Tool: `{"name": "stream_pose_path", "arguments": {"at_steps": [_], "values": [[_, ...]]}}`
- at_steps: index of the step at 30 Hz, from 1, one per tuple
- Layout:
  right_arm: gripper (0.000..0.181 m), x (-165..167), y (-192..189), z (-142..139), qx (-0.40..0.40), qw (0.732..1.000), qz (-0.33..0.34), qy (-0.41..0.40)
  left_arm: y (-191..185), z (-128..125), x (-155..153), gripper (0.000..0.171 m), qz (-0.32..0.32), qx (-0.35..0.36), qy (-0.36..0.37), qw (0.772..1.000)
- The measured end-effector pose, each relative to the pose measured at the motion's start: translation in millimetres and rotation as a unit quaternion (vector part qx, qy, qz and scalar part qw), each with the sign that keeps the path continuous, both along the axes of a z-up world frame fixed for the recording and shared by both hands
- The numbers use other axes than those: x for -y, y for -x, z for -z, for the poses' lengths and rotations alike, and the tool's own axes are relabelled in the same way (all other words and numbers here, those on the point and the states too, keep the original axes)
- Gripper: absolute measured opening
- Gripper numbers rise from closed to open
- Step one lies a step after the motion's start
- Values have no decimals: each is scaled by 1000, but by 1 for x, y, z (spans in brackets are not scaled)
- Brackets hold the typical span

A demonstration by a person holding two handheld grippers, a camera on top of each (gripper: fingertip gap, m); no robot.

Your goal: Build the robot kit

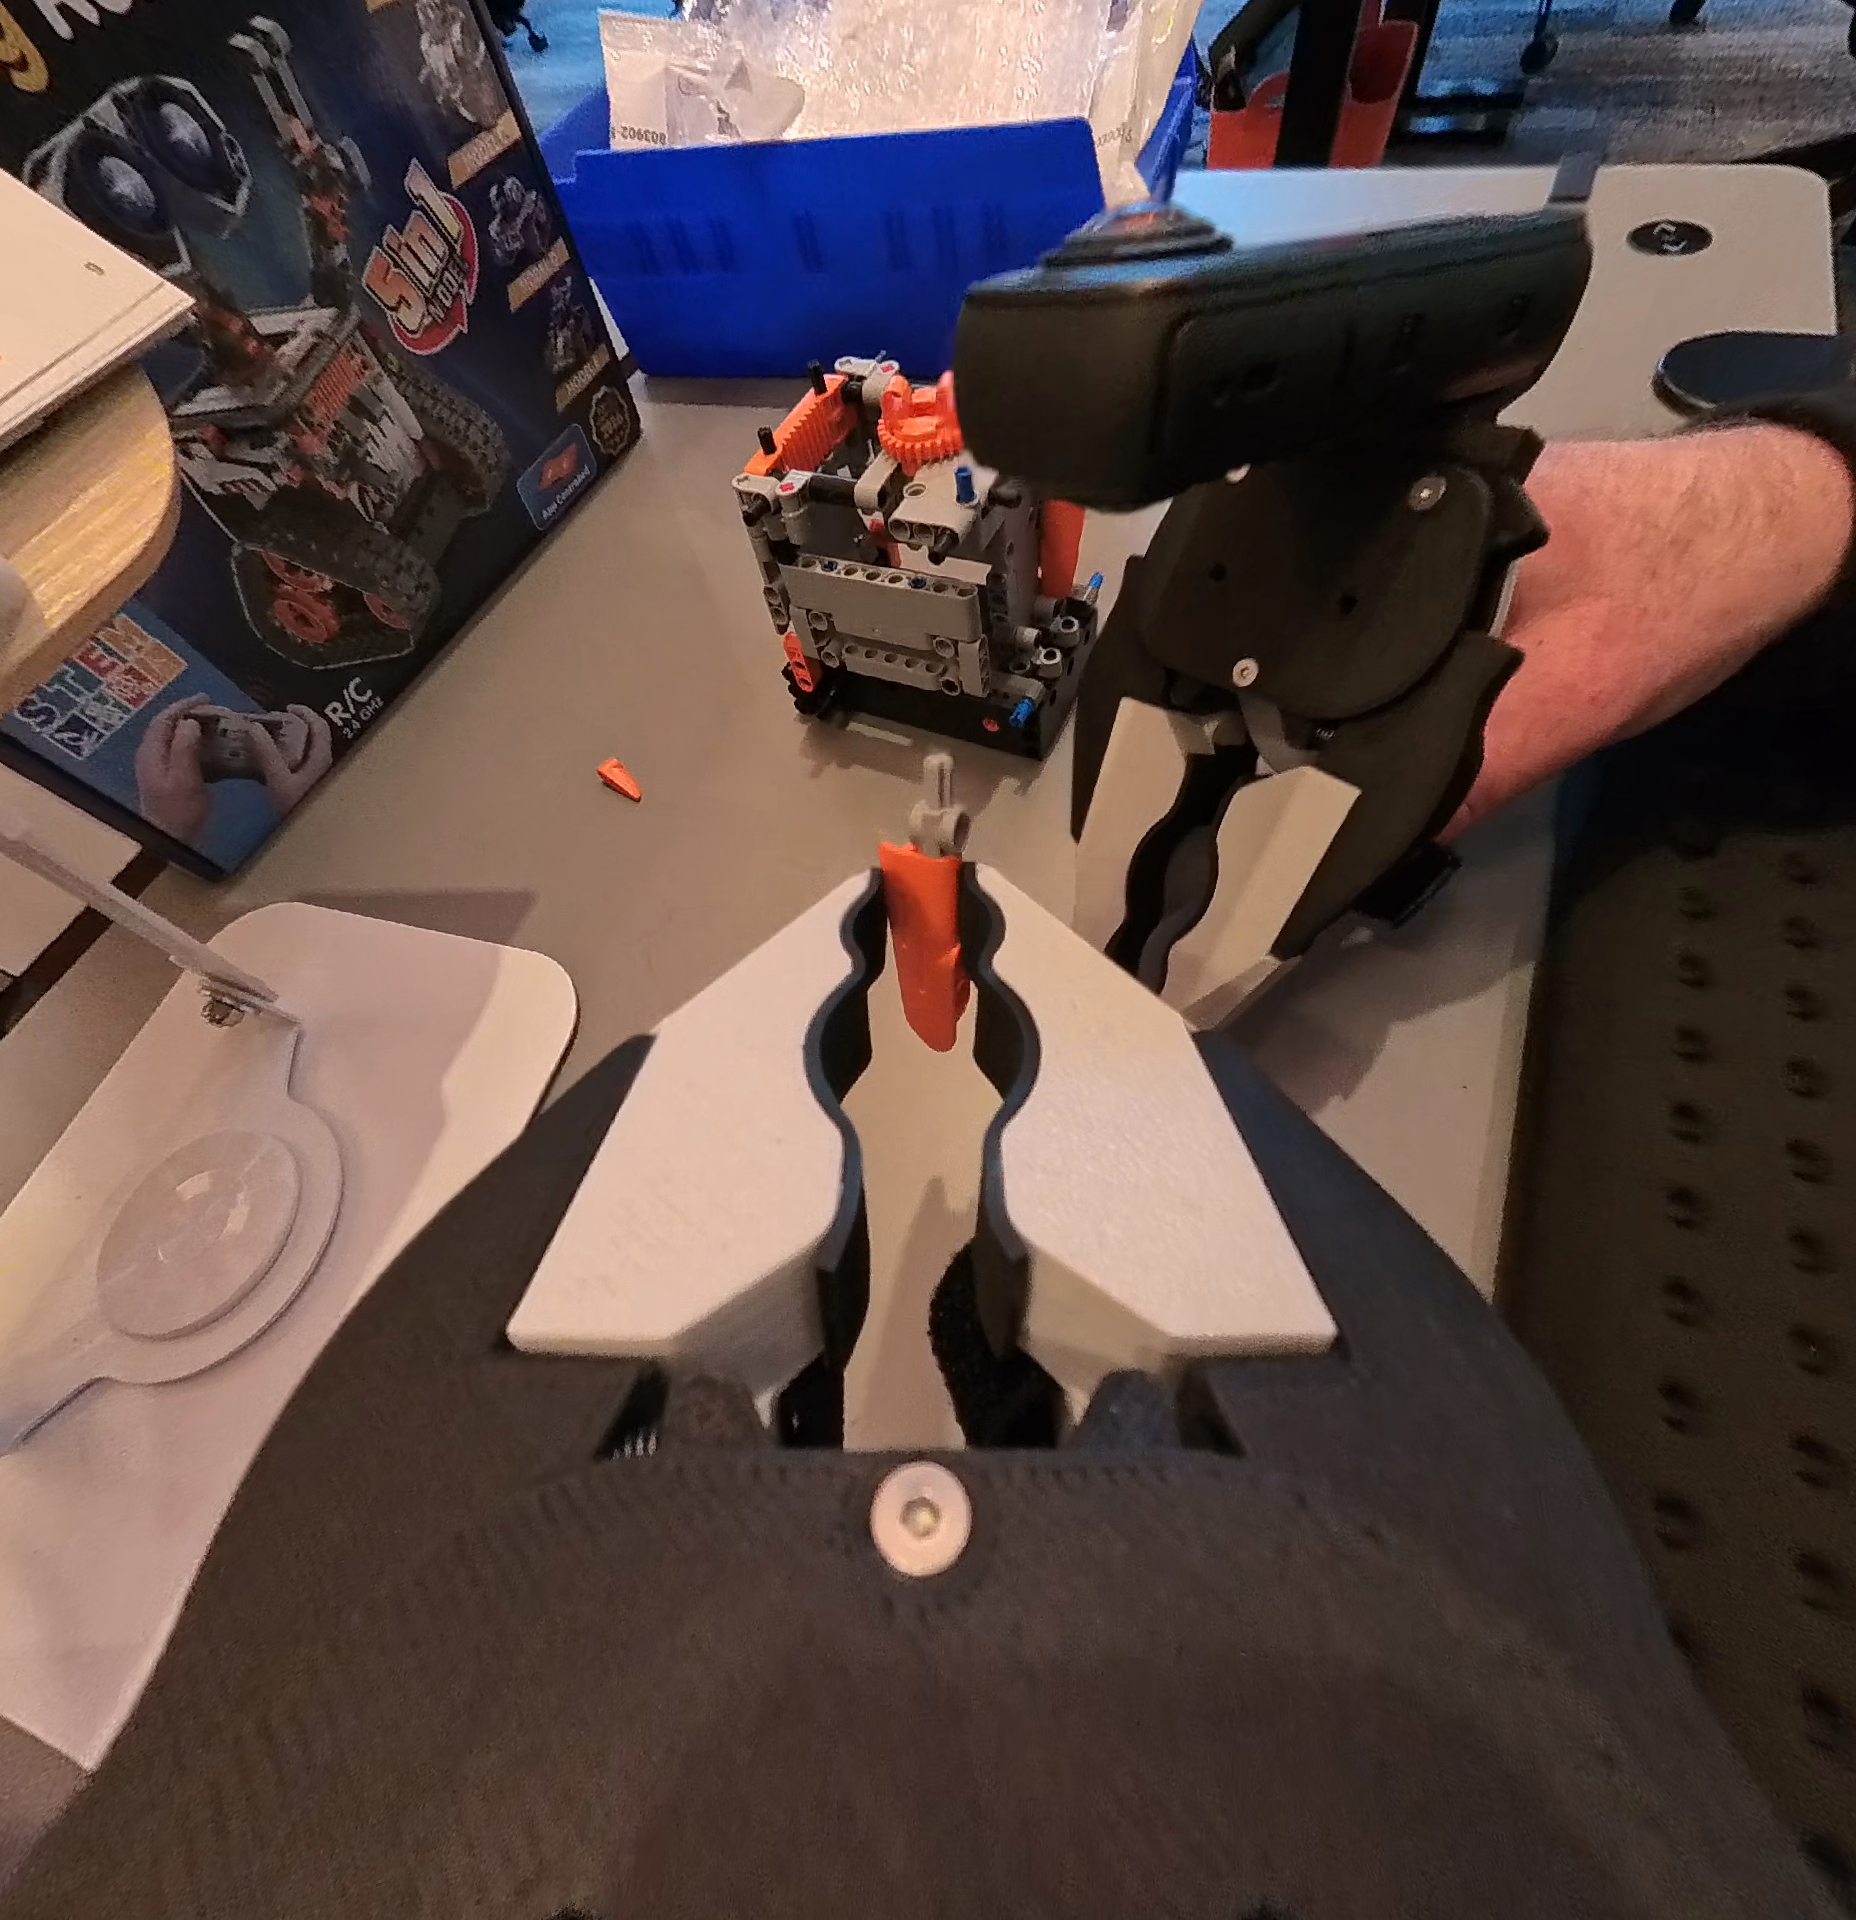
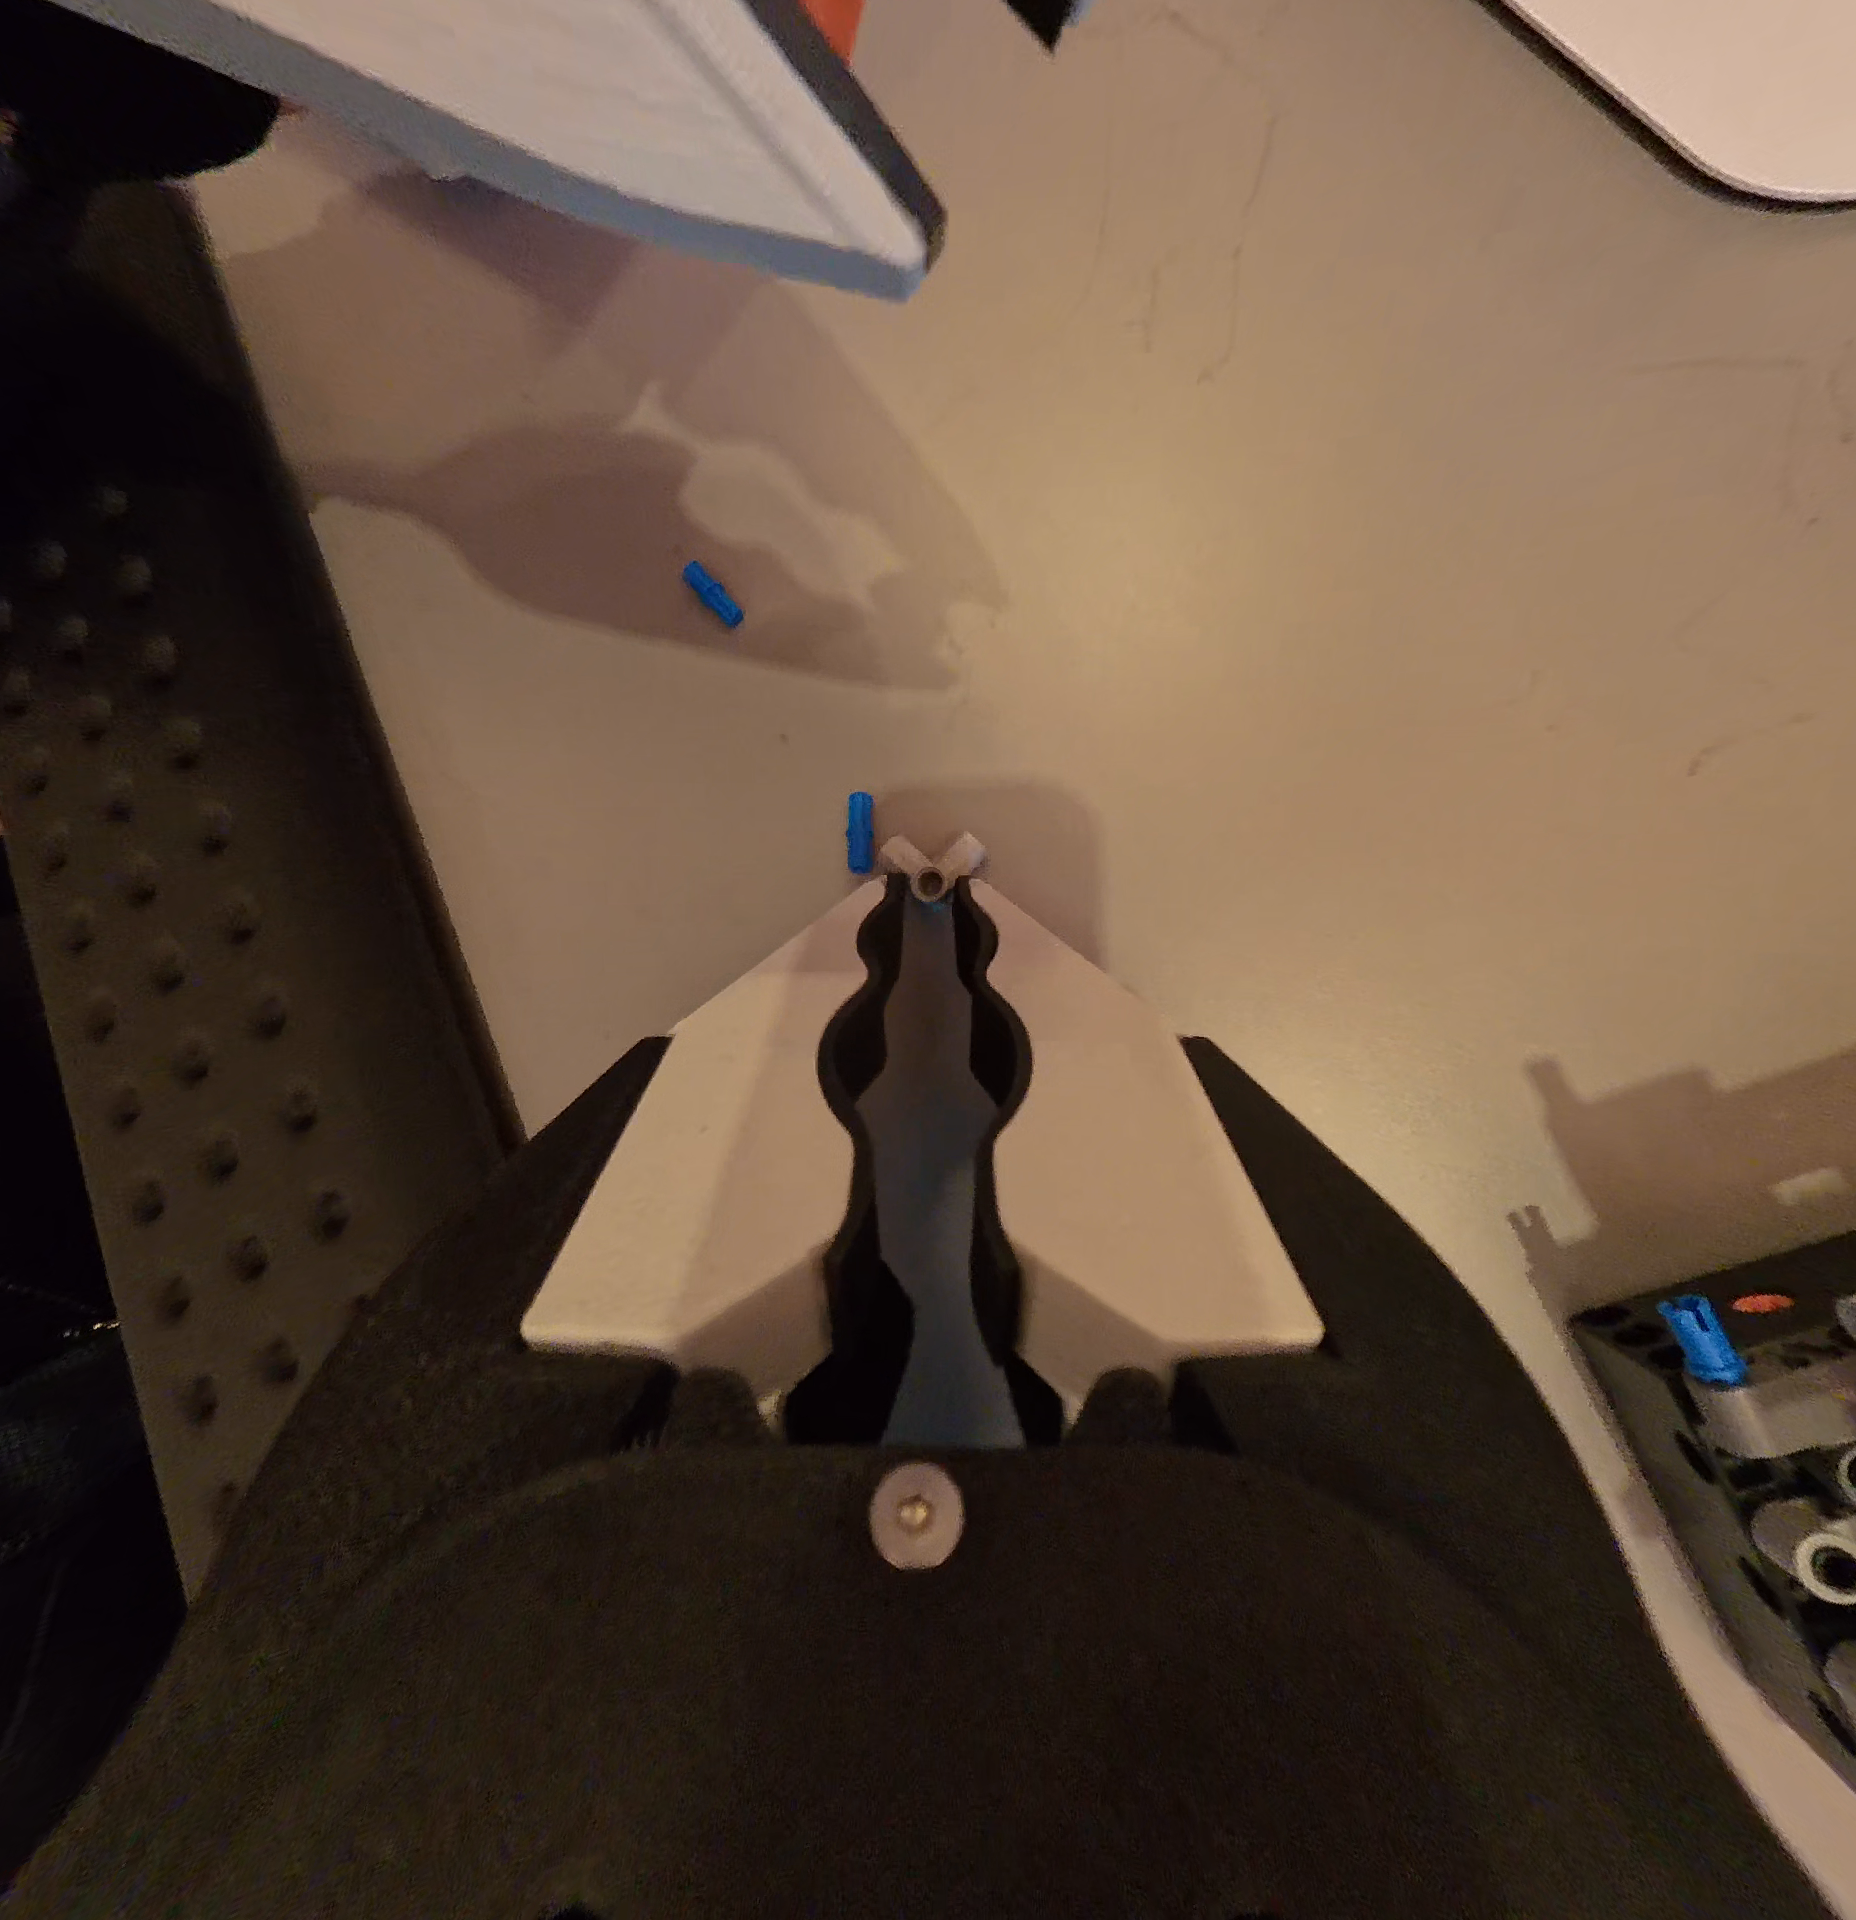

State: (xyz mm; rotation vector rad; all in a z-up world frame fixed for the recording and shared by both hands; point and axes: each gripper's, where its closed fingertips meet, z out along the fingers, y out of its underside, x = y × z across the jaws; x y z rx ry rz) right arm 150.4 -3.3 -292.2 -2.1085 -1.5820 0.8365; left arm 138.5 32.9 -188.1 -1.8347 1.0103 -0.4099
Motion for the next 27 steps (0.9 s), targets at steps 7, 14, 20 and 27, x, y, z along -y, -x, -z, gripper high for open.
{"name": "stream_pose_path", "arguments": {"at_steps": [7,14,20,27], "values": [[15,-3,1,-2,-9,999,20,25,2,8,1,11,3,-14,15,1000],[6,-8,7,-1,-20,997,45,51,1,14,1,11,5,-27,23,999],[0,-9,6,-5,-39,997,41,56,1,19,3,11,9,-36,33,999],[12,10,-1,-13,-33,998,17,51,3,24,5,11,10,-43,43,998]]}}
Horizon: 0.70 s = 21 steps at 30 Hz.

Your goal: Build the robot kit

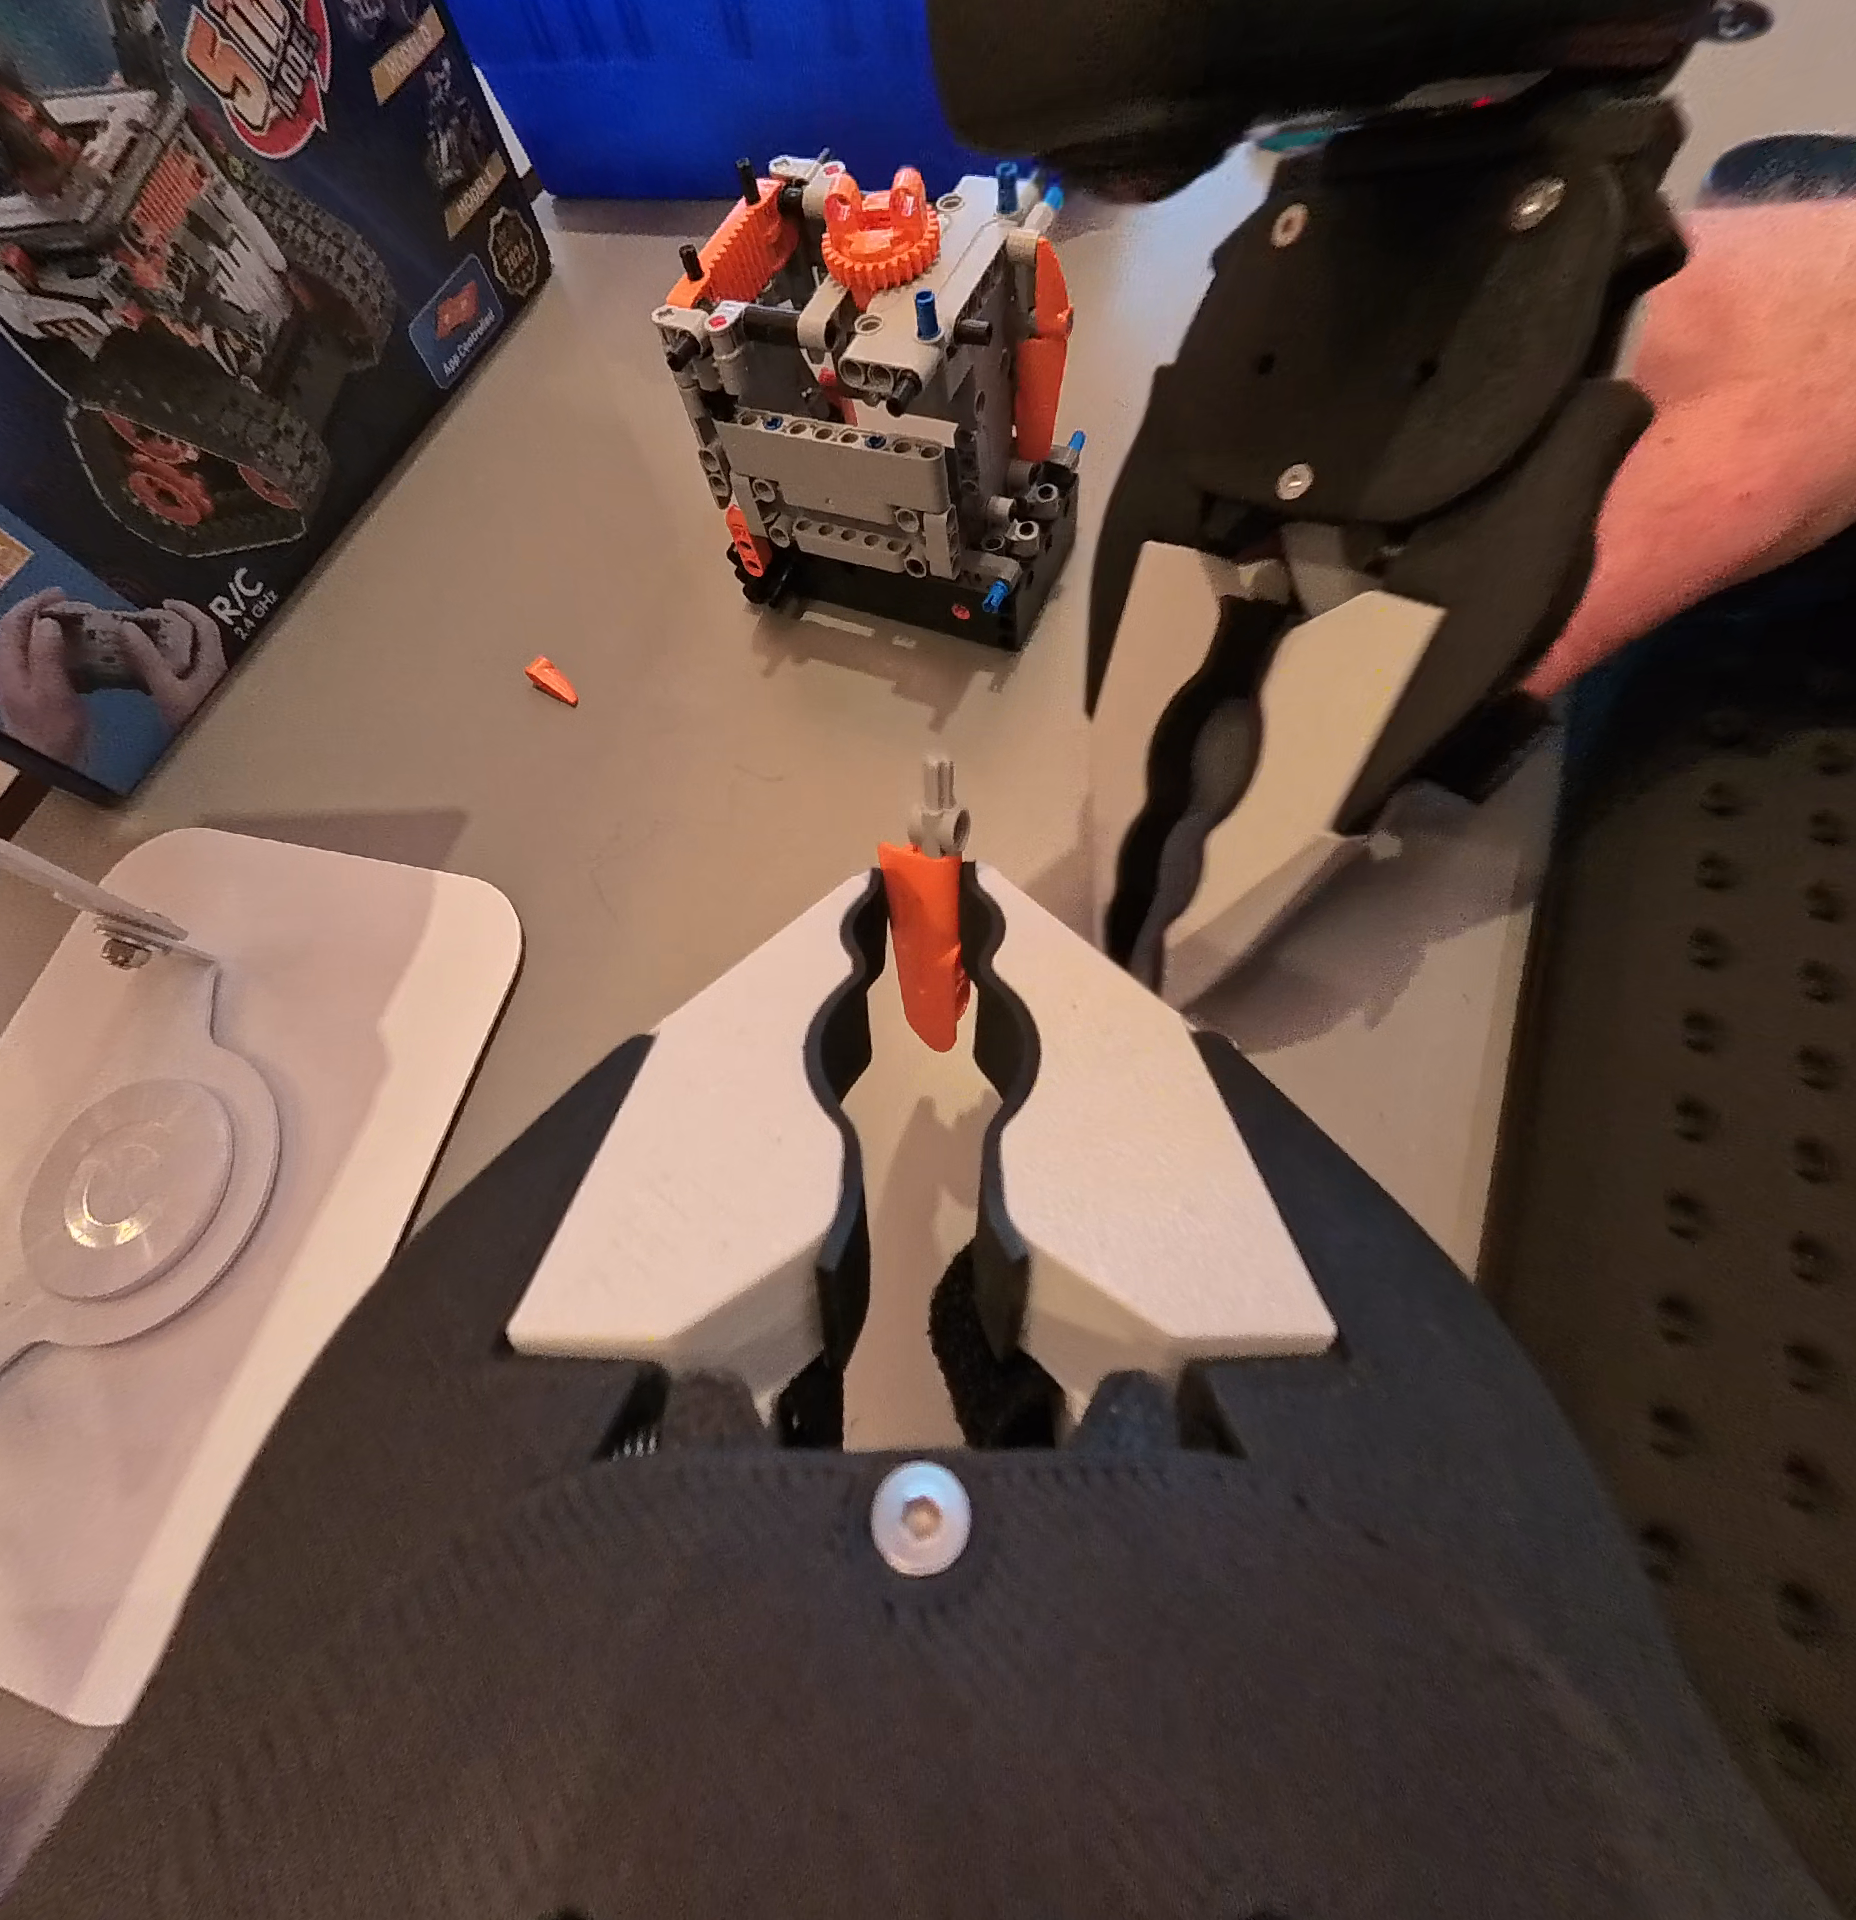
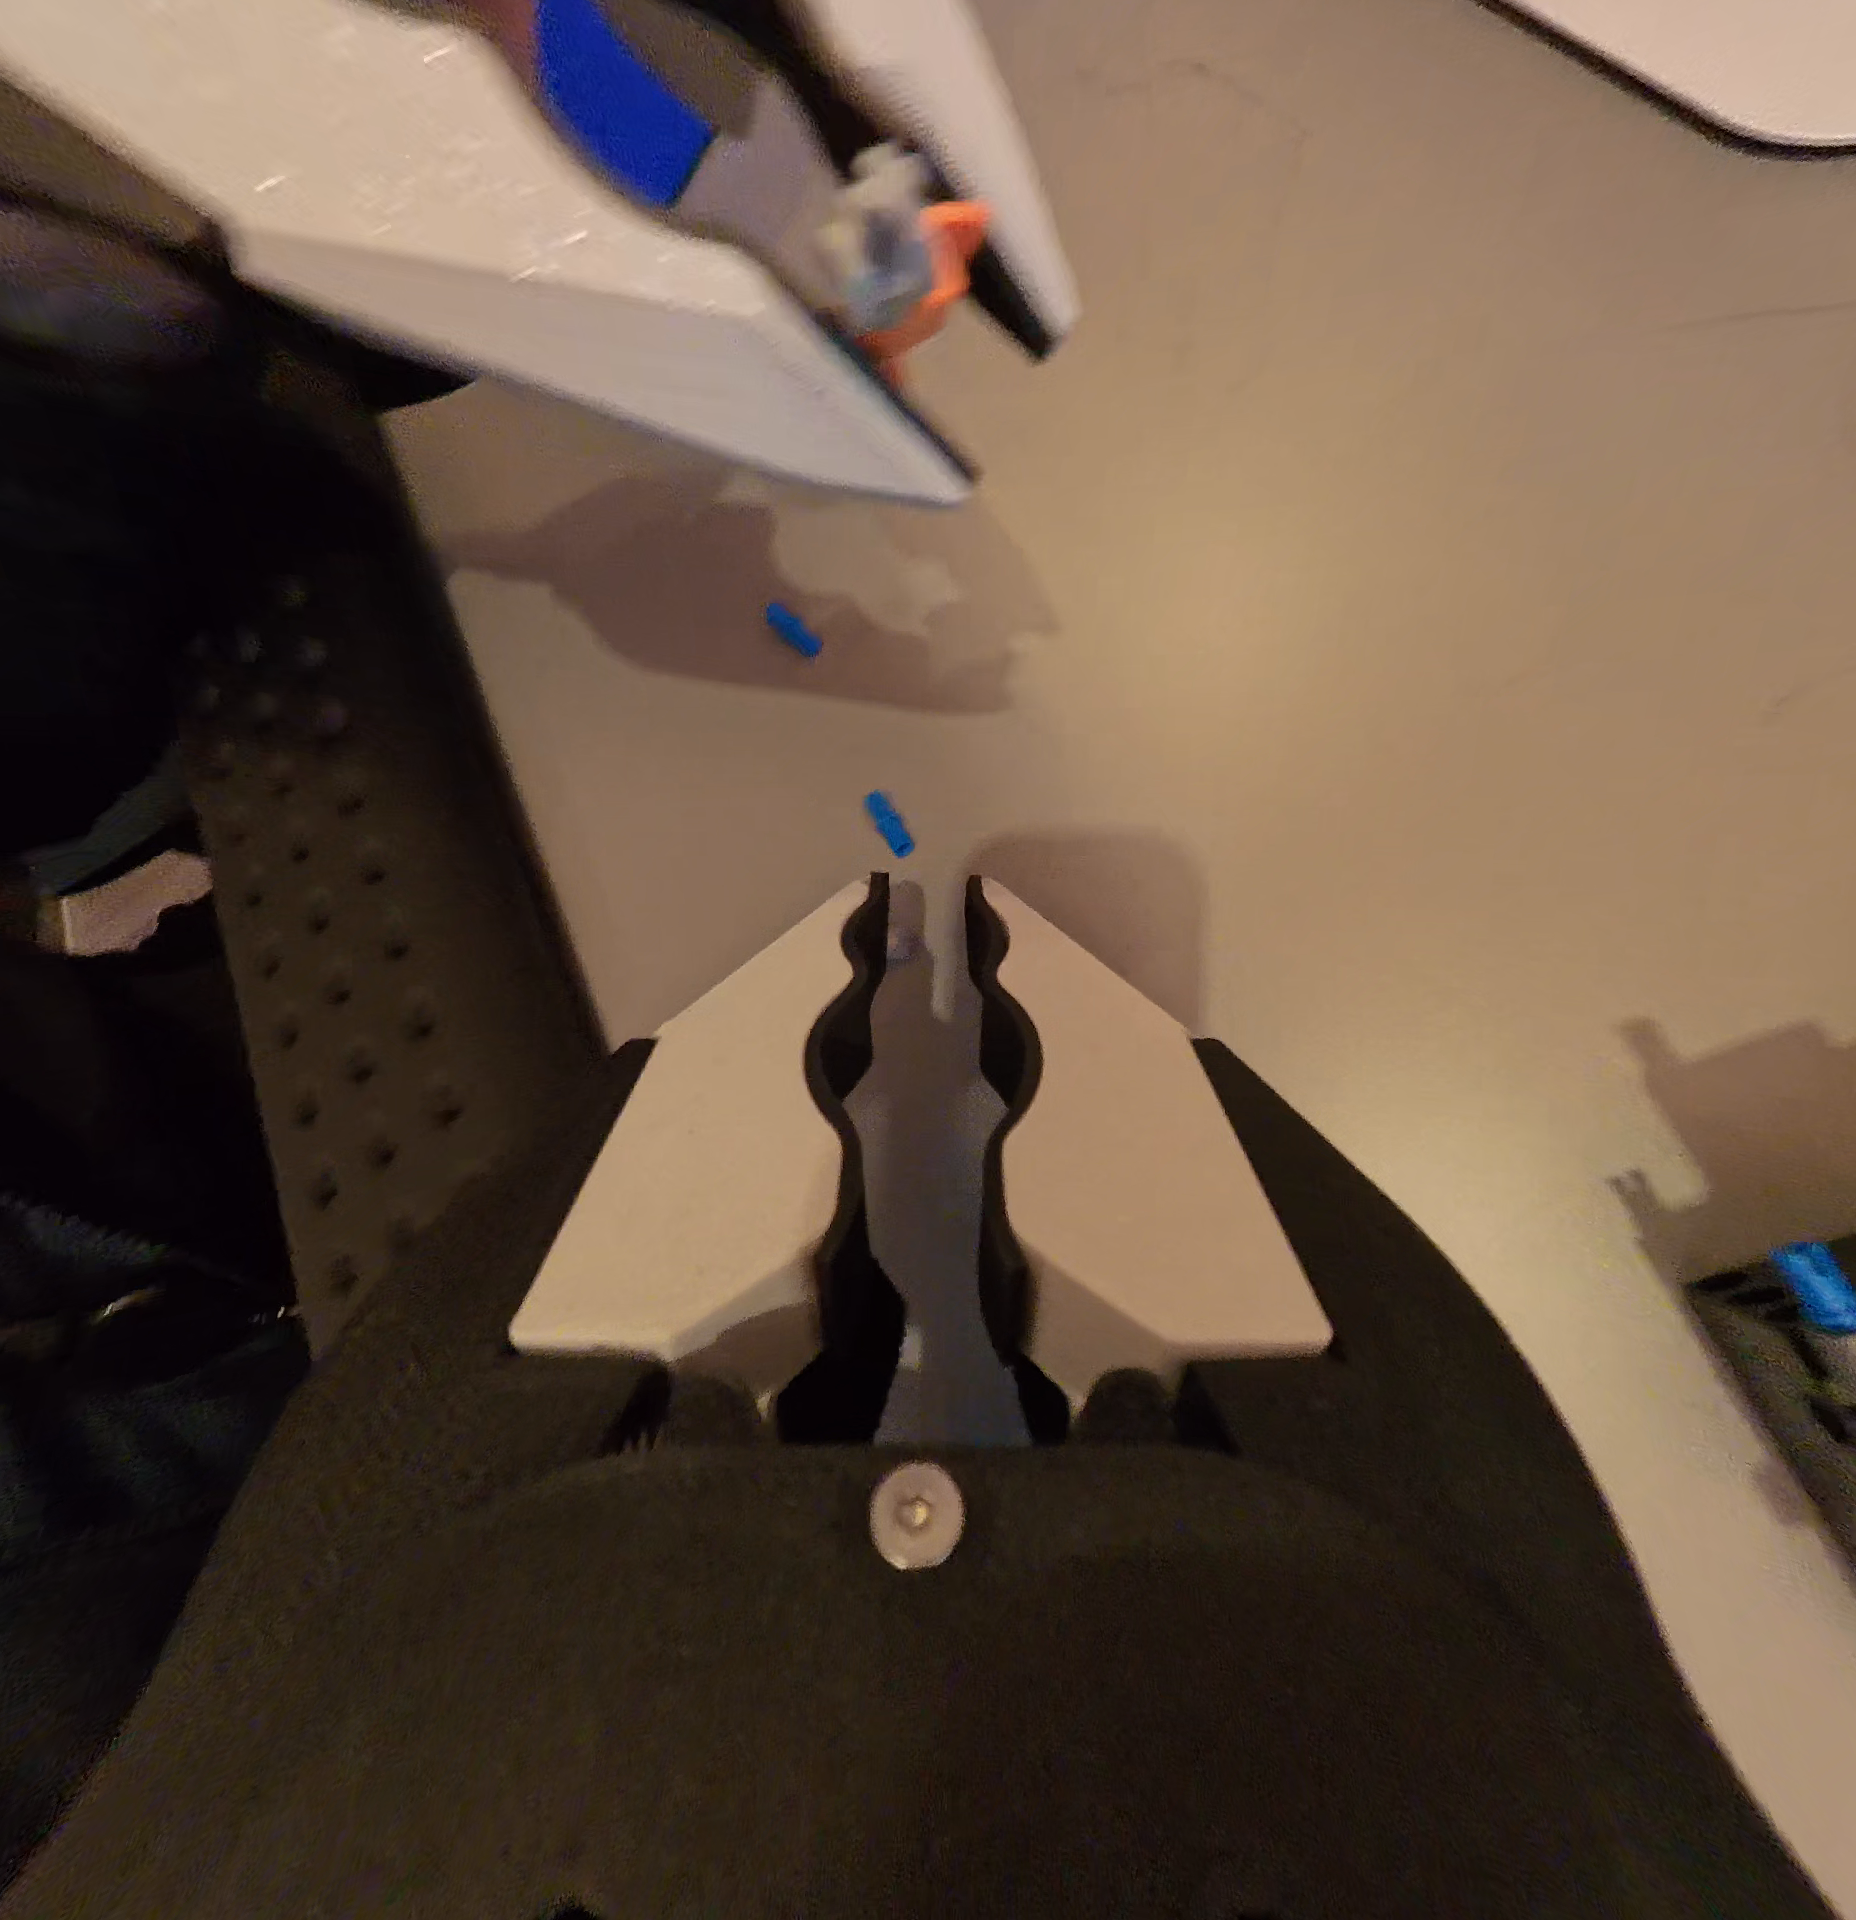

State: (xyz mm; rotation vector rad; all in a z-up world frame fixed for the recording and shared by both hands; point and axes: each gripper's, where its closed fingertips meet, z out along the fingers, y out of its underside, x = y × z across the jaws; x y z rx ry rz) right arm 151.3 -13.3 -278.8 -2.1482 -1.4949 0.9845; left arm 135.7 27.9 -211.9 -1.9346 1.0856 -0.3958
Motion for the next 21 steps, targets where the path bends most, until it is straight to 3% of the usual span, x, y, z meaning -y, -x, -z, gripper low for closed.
{"name": "stream_pose_path", "arguments": {"at_steps": [5,13,19,21], "values": [[25,28,-8,3,7,997,-68,-38,-4,3,3,12,8,-8,4,1000],[17,19,-2,14,51,991,-41,-113,-5,10,5,12,12,-23,12,1000],[15,23,0,15,37,992,-64,-98,-7,13,6,11,17,-28,15,999],[26,29,0,13,30,992,-79,-91,-6,13,6,12,17,-28,16,999]]}}
